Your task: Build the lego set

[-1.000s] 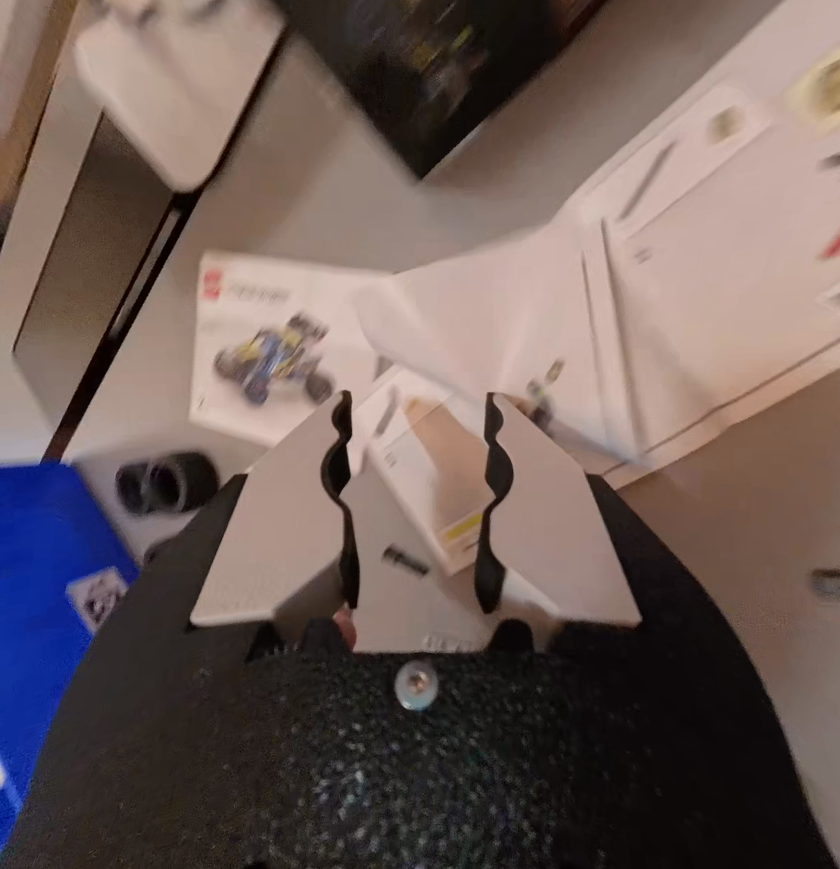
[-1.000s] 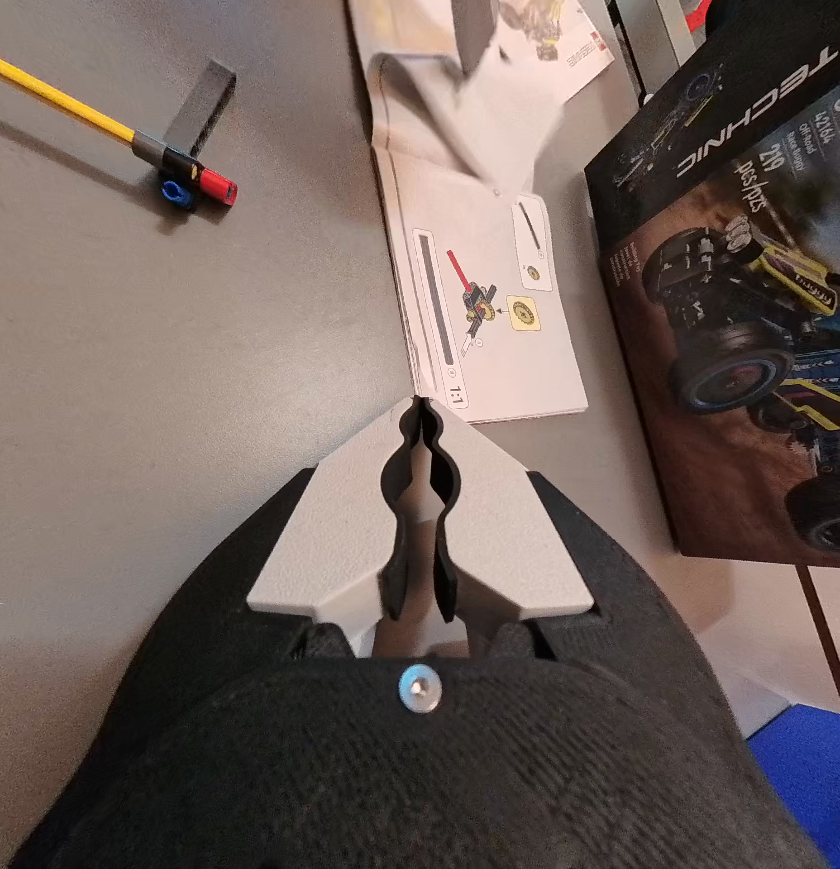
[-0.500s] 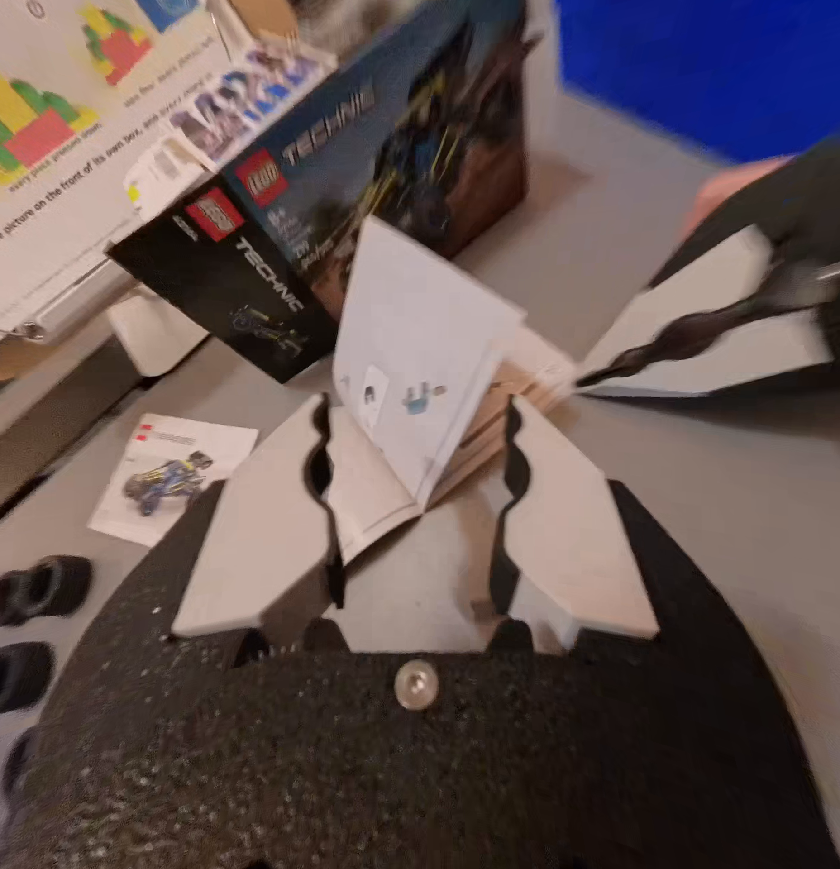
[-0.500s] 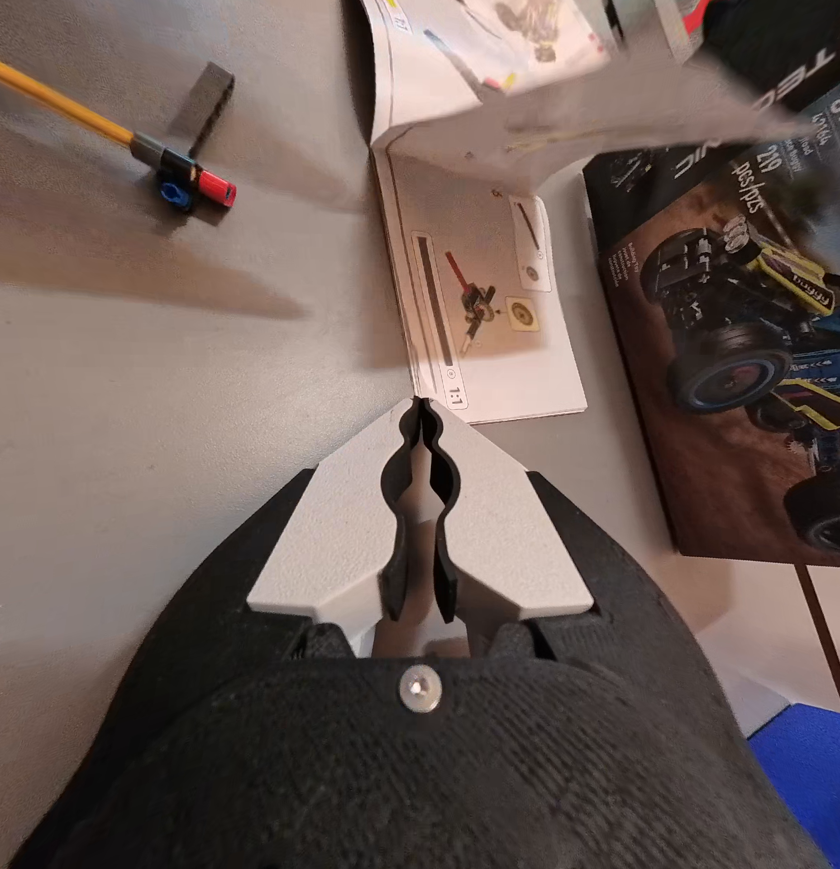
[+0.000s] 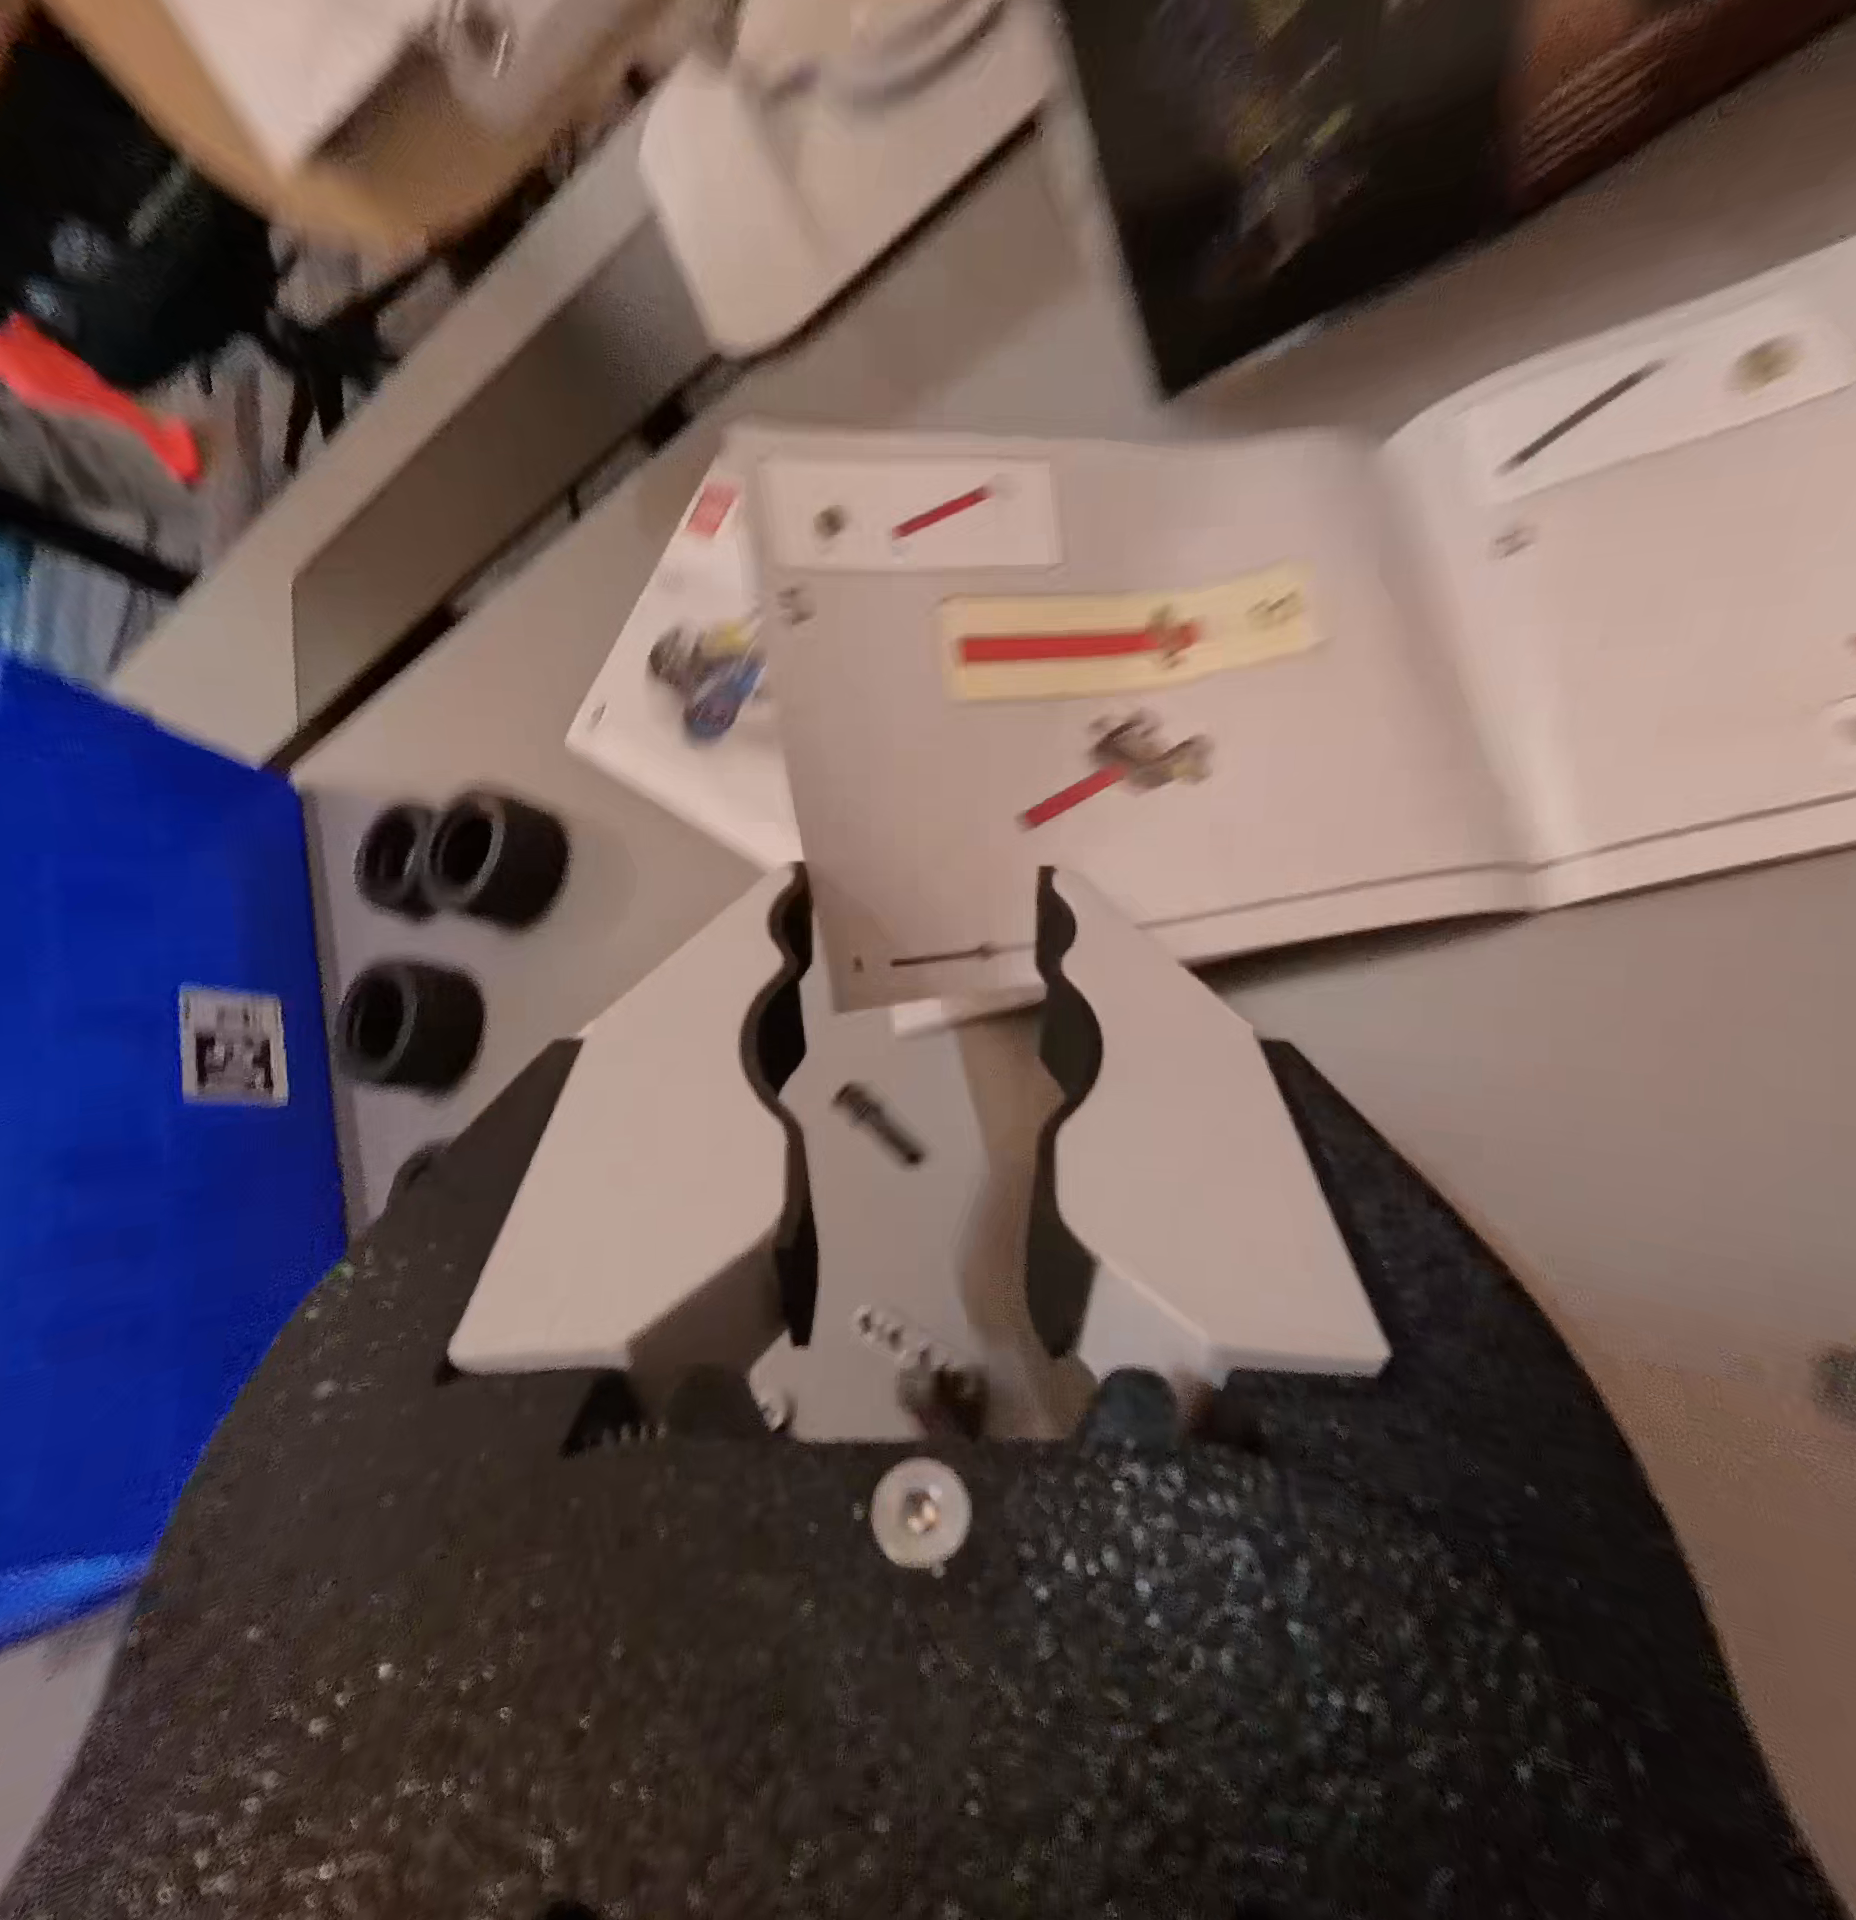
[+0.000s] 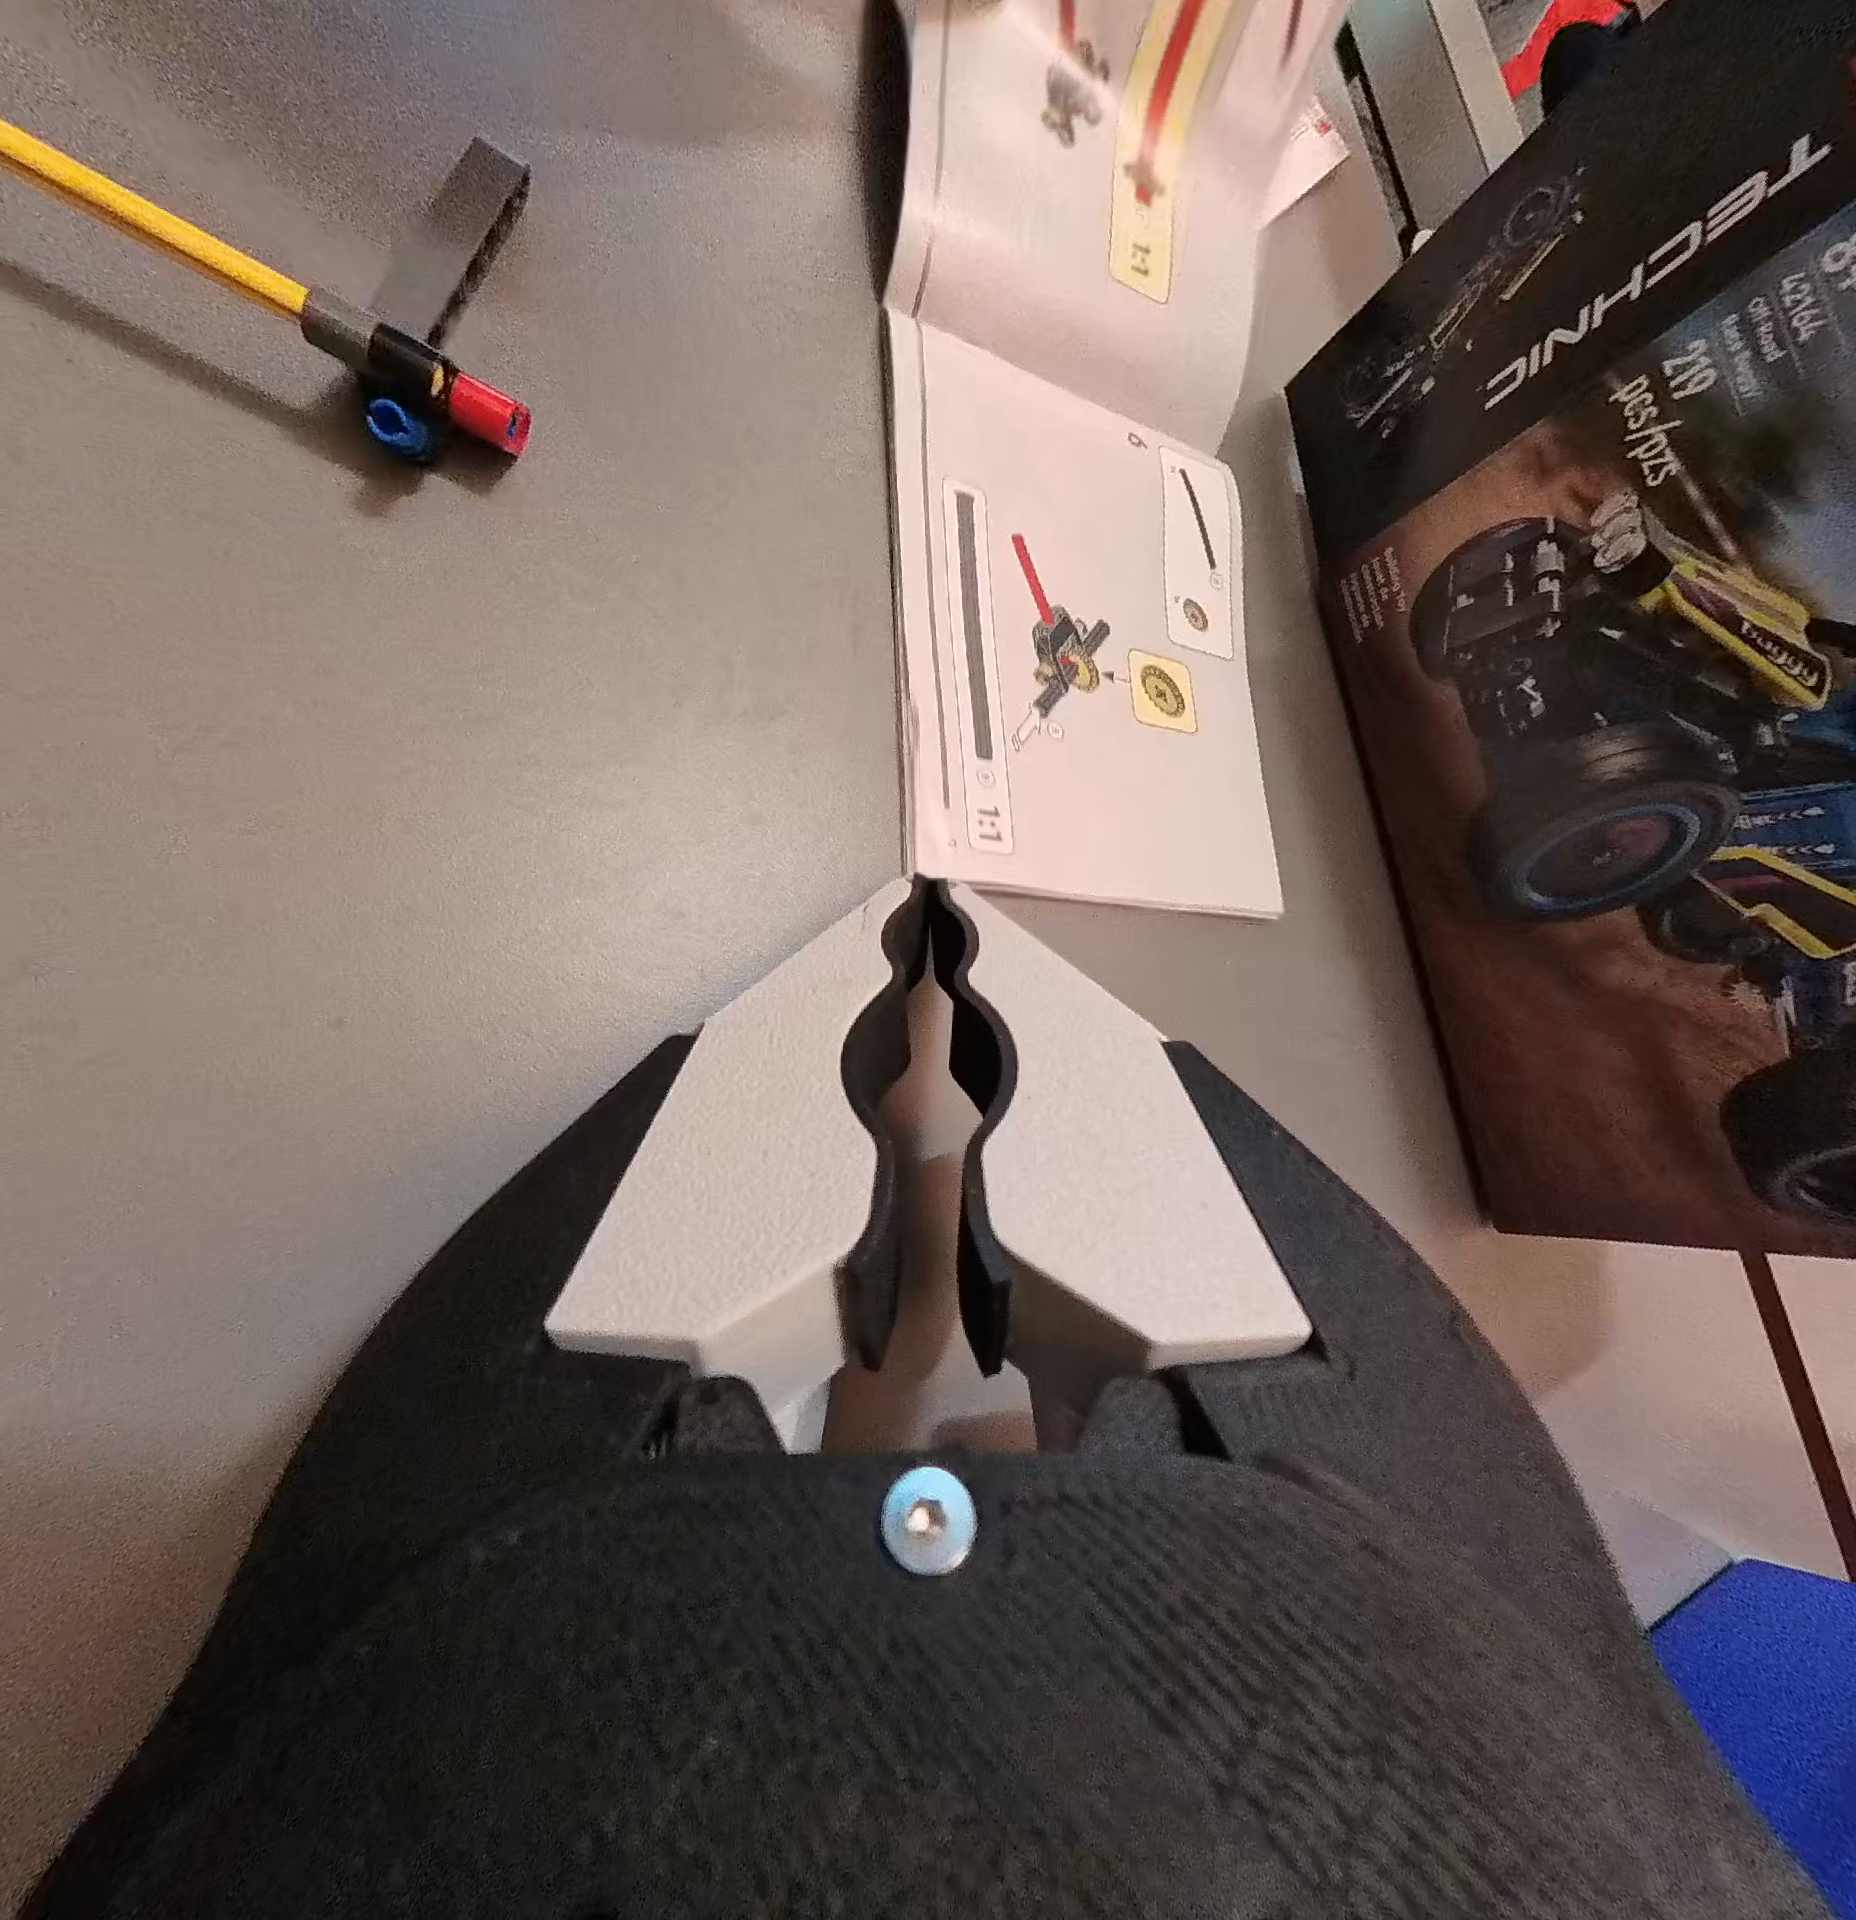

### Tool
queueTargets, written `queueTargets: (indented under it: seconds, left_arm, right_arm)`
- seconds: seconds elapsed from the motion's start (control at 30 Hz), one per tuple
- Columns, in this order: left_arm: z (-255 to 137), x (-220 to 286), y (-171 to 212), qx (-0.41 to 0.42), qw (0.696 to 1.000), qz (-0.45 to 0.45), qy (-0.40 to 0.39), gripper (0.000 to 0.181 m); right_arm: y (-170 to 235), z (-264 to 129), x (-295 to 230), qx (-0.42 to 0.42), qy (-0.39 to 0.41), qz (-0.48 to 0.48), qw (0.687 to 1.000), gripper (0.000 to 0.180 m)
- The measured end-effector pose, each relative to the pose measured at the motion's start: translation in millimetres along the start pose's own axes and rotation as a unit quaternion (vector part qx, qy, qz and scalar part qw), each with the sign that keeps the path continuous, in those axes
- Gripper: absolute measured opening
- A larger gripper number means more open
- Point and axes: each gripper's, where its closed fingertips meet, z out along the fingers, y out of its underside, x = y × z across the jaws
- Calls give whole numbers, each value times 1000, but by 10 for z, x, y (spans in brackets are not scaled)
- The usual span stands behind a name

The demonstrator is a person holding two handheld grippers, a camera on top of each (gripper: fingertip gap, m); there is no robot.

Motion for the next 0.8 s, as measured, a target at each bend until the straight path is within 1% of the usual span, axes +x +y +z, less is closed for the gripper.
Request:
queueTargets:
  seconds: [0.1, 0.13, 0.17, 0.2, 0.23, 0.27, 0.3, 0.33, 0.37, 0.4, 0.43, 0.47, 0.5, 0.53, 0.6, 0.67, 0.7, 0.73, 0.8]
  left_arm:
    - [36, -329, 318, -50, 998, -27, -26, 57]
    - [9, -421, 338, -51, 997, -35, -37, 63]
    - [-29, -458, 293, -37, 998, -42, -36, 61]
    - [-64, -402, 179, -8, 999, -43, -13, 55]
    - [-94, -256, 28, 28, 999, -35, 31, 48]
    - [-117, -37, -103, 59, 994, -15, 91, 38]
    - [-125, 206, -155, 71, 985, 9, 155, 31]
    - [-80, 364, -108, 53, 979, 23, 194, 26]
    - [7, 429, 7, 16, 978, 30, 204, 20]
    - [86, 463, 121, -15, 978, 34, 207, 15]
    - [104, 509, 128, -11, 975, 25, 220, 11]
    - [90, 559, 104, 0, 972, 9, 236, 7]
    - [82, 598, 130, -5, 969, 3, 248, 2]
    - [77, 606, 141, -6, 968, 3, 251, 0]
    - [74, 606, 144, -6, 968, 3, 251, 0]
    - [70, 609, 148, -8, 967, -2, 253, 0]
    - [55, 621, 155, -9, 966, -2, 257, 0]
    - [23, 648, 167, -10, 964, 2, 265, 0]
    - [-82, 751, 199, -15, 956, 15, 294, 0]
  right_arm:
    - [3, 3, -1, -3, 1, -2, 1000, 0]
    - [2, 2, 3, -3, 3, -1, 1000, 0]
    - [2, 0, 5, -2, 4, 0, 1000, 0]
    - [9, -4, 5, -4, 3, 2, 1000, 0]
    - [13, -8, 3, -5, 1, 6, 1000, 0]
    - [14, -16, -2, -4, -3, 9, 1000, 0]
    - [6, -33, -31, 0, -13, 11, 1000, 0]
    - [-33, -62, -52, 11, -23, 24, 999, 0]
    - [-146, -117, 23, 41, -9, 47, 998, 0]
    - [-309, -200, 217, 84, 37, 76, 993, 0]
    - [-462, -297, 456, 123, 94, 106, 982, 0]
    - [-566, -338, 612, 142, 128, 123, 974, 0]
    - [-594, -273, 666, 132, 135, 123, 974, 0]
    - [-559, -134, 652, 102, 123, 114, 981, 0]
    - [-441, 159, 594, 48, 105, 87, 989, 0]
    - [-308, 367, 435, 1, 70, 61, 996, 0]
    - [-184, 442, 309, -37, 42, 46, 997, 0]
    - [-197, 432, 317, -30, 60, 21, 998, 0]
    - [-132, 352, 290, -58, 69, -18, 996, 0]
